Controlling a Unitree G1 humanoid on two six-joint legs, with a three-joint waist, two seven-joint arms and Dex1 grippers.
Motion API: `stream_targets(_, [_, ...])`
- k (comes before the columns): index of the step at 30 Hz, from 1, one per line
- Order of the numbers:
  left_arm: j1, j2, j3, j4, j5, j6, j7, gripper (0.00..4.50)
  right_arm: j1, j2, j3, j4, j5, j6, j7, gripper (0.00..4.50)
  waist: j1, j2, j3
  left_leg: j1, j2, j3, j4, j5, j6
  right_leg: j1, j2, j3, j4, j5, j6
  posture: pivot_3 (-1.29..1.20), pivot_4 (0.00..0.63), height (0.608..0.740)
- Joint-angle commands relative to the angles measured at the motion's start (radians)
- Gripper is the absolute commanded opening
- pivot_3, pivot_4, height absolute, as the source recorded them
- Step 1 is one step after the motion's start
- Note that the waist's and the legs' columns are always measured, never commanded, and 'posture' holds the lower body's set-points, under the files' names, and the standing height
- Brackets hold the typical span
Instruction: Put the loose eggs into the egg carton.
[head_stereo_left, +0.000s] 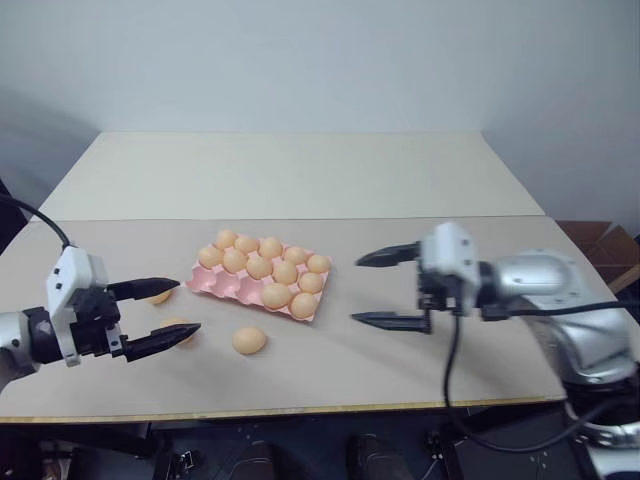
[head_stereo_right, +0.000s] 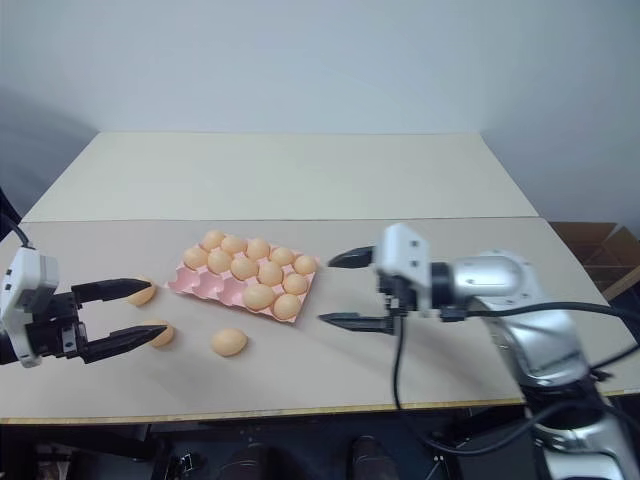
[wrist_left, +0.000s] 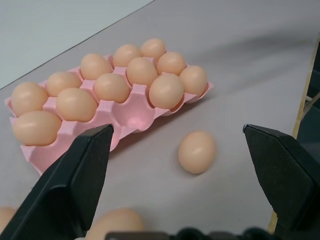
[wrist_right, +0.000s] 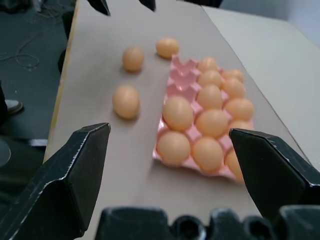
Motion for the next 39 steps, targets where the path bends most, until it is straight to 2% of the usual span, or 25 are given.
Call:
stream_targets(1, [-0.003,0.017,-0.001,-0.03,-0.017,0.001,-0.014,4.5,-0.025,0.017,0.03,-0.031,-0.007,0.017,-0.029,4.44,0.004,0.0,0.0,-0.001,0.0,0.0,0.0,0.0,0.0,0.0,0.0,0.0,0.0,0.0,0.0,0.0,0.15,0.74])
stream_targets(3, [-0.007,0.021,-0.038,-0.045,-0.009,-0.005,-0.022,4.5,-0.021,0.014,0.032,-0.026,-0.008,0.011,-0.025,4.44,0.012,0.0,0.0,-0.002,-0.001,0.0,0.0,0.0,0.0,0.0,-0.001,-0.001,-0.002,0.0,0.0,0.0,0.15,0.74])
stream_targets(6, [-0.06,0.008,-0.177,-0.072,0.031,-0.023,0.001,4.5,-0.02,0.008,0.028,-0.019,-0.001,0.012,-0.018,4.44,0.024,0.0,0.0,-0.002,-0.001,0.001,0.0,0.0,0.001,0.0,-0.002,-0.001,-0.003,0.0,0.001,0.0,0.15,0.74])
stream_targets(13, [-0.225,-0.003,-0.507,0.029,0.271,-0.143,0.019,4.5,-0.016,-0.017,0.02,-0.016,0.006,0.008,0.012,4.44,0.023,0.0,0.0,0.0,0.0,0.0,0.001,0.0,0.001,0.001,0.0,-0.001,0.001,0.0,0.0,0.0,0.15,0.74])
stream_targets(18, [-0.311,-0.04,-0.642,0.103,0.378,-0.201,0.021,4.5,-0.012,-0.037,-0.001,-0.02,0.009,0.01,0.01,4.44,0.023,0.0,0.0,-0.001,-0.001,0.0,0.001,0.0,0.001,0.0,0.001,0.001,0.0,0.002,0.002,0.0,0.15,0.74])
stream_targets(23, [-0.335,-0.076,-0.722,0.108,0.466,-0.204,0.057,4.5,0.009,-0.054,-0.023,-0.053,0.018,0.025,-0.013,4.44,0.024,0.0,0.0,-0.002,-0.001,0.001,0.001,0.0,0.001,0.0,0.0,0.001,-0.001,0.002,0.003,0.0,0.15,0.74])
stream_targets(26, [-0.337,-0.082,-0.741,0.115,0.505,-0.21,0.075,3.91,0.021,-0.057,-0.033,-0.068,0.024,0.036,-0.035,4.5,0.022,0.0,0.0,-0.001,-0.001,0.0,0.001,0.0,0.001,0.0,0.0,0.001,0.0,0.002,0.003,0.0,0.15,0.74])
stream_targets(31, [-0.35,-0.095,-0.728,0.131,0.511,-0.225,0.078,2.29,0.024,-0.066,-0.048,-0.069,0.031,0.038,-0.041,4.5,0.023,0.0,0.0,-0.001,-0.001,0.0,0.001,0.0,0.001,0.0,0.0,0.001,0.001,0.002,0.003,0.0,0.15,0.74])
stream_targets(33, [-0.345,-0.1,-0.707,0.134,0.489,-0.234,0.066,1.79,0.021,-0.067,-0.052,-0.063,0.034,0.039,-0.045,4.5,0.023,0.0,0.0,-0.001,-0.001,0.0,0.001,0.0,0.001,0.0,0.0,0.001,0.0,0.002,0.003,0.0,0.15,0.74])
stream_targets(38, [-0.346,-0.107,-0.627,0.123,0.419,-0.231,0.048,1.73,0.022,-0.078,-0.067,-0.057,0.055,0.048,-0.043,4.5,0.023,0.0,0.0,-0.001,-0.001,0.0,0.002,0.0,0.001,0.0,0.0,0.001,0.0,0.003,0.004,0.0,0.15,0.74])
stream_targets(39, [-0.354,-0.114,-0.58,0.117,0.365,-0.207,0.043,1.73,0.023,-0.084,-0.078,-0.056,0.067,0.051,-0.037,4.5,0.023,0.0,0.0,-0.001,-0.001,0.0,0.002,0.0,0.001,0.0,0.0,0.001,0.0,0.003,0.004,0.0,0.15,0.74])
